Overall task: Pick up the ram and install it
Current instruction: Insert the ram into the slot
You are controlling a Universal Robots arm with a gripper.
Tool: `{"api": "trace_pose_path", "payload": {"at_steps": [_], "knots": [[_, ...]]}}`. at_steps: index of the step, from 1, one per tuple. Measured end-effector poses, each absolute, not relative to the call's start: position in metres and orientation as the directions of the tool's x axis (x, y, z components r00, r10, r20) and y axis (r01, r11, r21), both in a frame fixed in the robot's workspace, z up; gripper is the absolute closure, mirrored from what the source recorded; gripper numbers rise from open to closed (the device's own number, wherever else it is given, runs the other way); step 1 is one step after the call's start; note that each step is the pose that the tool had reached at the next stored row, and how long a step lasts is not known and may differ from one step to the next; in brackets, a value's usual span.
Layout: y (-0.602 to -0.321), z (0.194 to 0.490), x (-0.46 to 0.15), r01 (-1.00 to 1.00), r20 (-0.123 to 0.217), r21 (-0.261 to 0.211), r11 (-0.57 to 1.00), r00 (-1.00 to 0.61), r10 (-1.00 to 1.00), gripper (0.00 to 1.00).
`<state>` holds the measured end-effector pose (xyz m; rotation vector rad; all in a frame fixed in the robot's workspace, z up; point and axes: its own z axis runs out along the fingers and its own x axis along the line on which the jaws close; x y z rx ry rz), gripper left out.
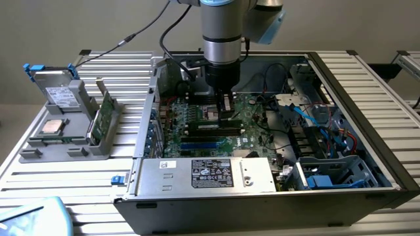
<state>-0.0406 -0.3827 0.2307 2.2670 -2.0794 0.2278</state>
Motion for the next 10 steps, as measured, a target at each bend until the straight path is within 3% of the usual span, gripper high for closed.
{"api": "trace_pose_path", "payload": {"at_steps": [10], "knots": [[-0.3818, 0.2274, -0.0429, -0.994, 0.147, -0.059, -0.09, 0.081, -0.986, 0.87]]}}
